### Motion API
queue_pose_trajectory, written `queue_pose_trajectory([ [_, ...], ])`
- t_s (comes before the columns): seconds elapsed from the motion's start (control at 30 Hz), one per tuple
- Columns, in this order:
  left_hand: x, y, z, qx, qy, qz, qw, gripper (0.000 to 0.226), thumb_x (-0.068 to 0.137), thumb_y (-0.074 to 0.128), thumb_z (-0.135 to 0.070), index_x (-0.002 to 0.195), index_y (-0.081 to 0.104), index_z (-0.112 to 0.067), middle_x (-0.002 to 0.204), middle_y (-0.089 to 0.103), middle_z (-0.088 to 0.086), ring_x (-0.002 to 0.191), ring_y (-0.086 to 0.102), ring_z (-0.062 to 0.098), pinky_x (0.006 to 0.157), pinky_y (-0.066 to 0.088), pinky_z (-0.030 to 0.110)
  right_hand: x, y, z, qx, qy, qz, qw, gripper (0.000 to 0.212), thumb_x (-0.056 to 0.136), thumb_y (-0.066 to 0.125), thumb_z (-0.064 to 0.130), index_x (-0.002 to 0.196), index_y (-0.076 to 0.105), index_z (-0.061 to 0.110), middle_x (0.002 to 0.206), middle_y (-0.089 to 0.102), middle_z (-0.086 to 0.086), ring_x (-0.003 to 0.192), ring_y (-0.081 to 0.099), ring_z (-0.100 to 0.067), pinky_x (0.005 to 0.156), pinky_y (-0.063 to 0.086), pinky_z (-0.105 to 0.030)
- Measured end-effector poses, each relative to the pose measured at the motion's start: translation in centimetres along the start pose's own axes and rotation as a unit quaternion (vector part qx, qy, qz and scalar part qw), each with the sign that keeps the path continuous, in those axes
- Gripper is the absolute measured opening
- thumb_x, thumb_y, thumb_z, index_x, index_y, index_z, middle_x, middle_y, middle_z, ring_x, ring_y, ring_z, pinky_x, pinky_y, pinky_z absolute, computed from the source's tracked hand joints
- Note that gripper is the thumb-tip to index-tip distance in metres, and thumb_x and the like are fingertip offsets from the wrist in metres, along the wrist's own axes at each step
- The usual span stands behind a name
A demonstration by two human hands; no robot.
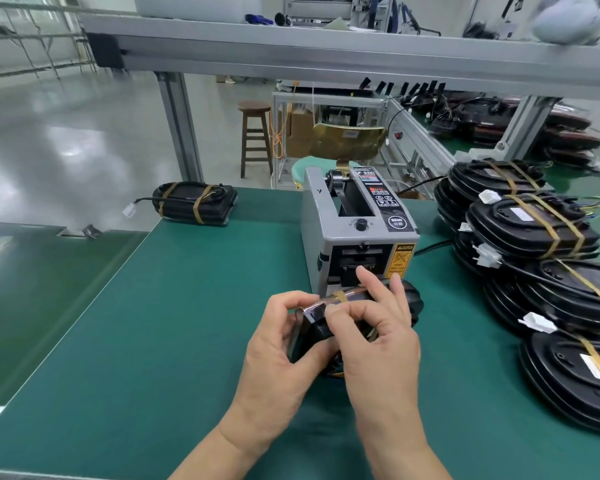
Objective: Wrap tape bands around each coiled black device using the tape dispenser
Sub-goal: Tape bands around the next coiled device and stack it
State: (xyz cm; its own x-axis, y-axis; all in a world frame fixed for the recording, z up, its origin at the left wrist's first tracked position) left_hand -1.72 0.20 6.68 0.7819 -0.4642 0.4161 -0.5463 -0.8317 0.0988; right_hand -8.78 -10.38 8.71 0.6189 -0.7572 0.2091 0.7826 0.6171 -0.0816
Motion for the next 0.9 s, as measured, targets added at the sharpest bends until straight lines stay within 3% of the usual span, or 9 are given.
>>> queue_pose_trajectory([
  [0.1,0.0,0.0,0.1,0.004,0.005,-0.001,1.0,0.039,0.076,0.075,-0.022,0.11,0.057,-0.03,0.109,0.069,-0.004,0.104,0.066,0.016,0.088,0.048,0.016,0.0,0.1,0.0,-0.013,-0.002,0.003,1.0,0.025,0.08,0.075,0.015,0.061,0.072,0.032,0.13,0.056,0.032,0.14,0.016,0.018,0.111,0.013,-0.015],
  [0.2,0.0,0.0,0.1,0.01,0.012,-0.005,1.0,0.039,0.075,0.075,-0.022,0.109,0.057,-0.031,0.107,0.068,-0.005,0.103,0.066,0.016,0.089,0.048,0.017,0.0,0.1,0.1,-0.021,-0.006,-0.001,1.0,0.024,0.08,0.074,0.015,0.061,0.072,0.03,0.13,0.056,0.032,0.139,0.017,0.019,0.103,0.012,0.001],
  [0.27,0.0,-0.1,0.2,0.019,0.018,-0.007,1.0,0.04,0.075,0.075,-0.023,0.109,0.057,-0.032,0.108,0.068,-0.005,0.103,0.065,0.015,0.089,0.048,0.017,0.0,0.1,0.1,-0.025,-0.008,-0.005,1.0,0.024,0.08,0.074,0.015,0.061,0.071,0.03,0.129,0.056,0.032,0.139,0.017,0.018,0.1,0.011,0.005],
  [0.4,-0.1,-0.5,0.1,0.036,0.043,-0.024,0.998,0.047,0.074,0.075,-0.022,0.114,0.056,-0.035,0.113,0.063,-0.007,0.11,0.063,0.017,0.094,0.048,0.02,0.0,0.2,0.1,-0.033,-0.014,-0.006,0.999,0.021,0.078,0.074,0.015,0.064,0.07,0.03,0.13,0.056,0.031,0.139,0.018,0.017,0.11,0.012,-0.008],
  [0.7,-1.0,-1.6,-0.3,0.148,0.149,-0.035,0.977,0.034,0.083,0.071,-0.018,0.116,0.064,-0.022,0.118,0.063,0.004,0.115,0.06,0.034,0.096,0.05,0.05,0.0,0.1,0.2,-0.075,-0.022,-0.01,0.997,0.022,0.077,0.075,0.017,0.059,0.068,0.028,0.128,0.055,0.032,0.139,0.02,0.016,0.095,0.004,0.007],
  [0.9,-0.6,-1.5,-1.4,0.233,0.214,-0.009,0.949,0.032,0.085,0.069,-0.017,0.117,0.063,-0.015,0.116,0.063,0.004,0.109,0.063,0.017,0.095,0.049,0.024,0.1,0.1,0.6,-0.102,-0.052,-0.007,0.993,0.023,0.077,0.076,0.015,0.062,0.063,0.026,0.127,0.055,0.028,0.14,0.023,0.009,0.102,0.01,0.002],
])
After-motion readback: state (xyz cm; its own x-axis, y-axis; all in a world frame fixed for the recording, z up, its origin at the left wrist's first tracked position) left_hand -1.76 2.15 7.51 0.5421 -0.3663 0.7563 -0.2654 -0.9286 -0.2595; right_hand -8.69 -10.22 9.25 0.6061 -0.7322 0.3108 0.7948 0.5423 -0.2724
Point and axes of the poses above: each hand's wrist, its own x-axis towards the middle knuckle, its own y-axis out of the palm, z = x × y, the point moved 6 cm from there along x, towards the middle knuckle
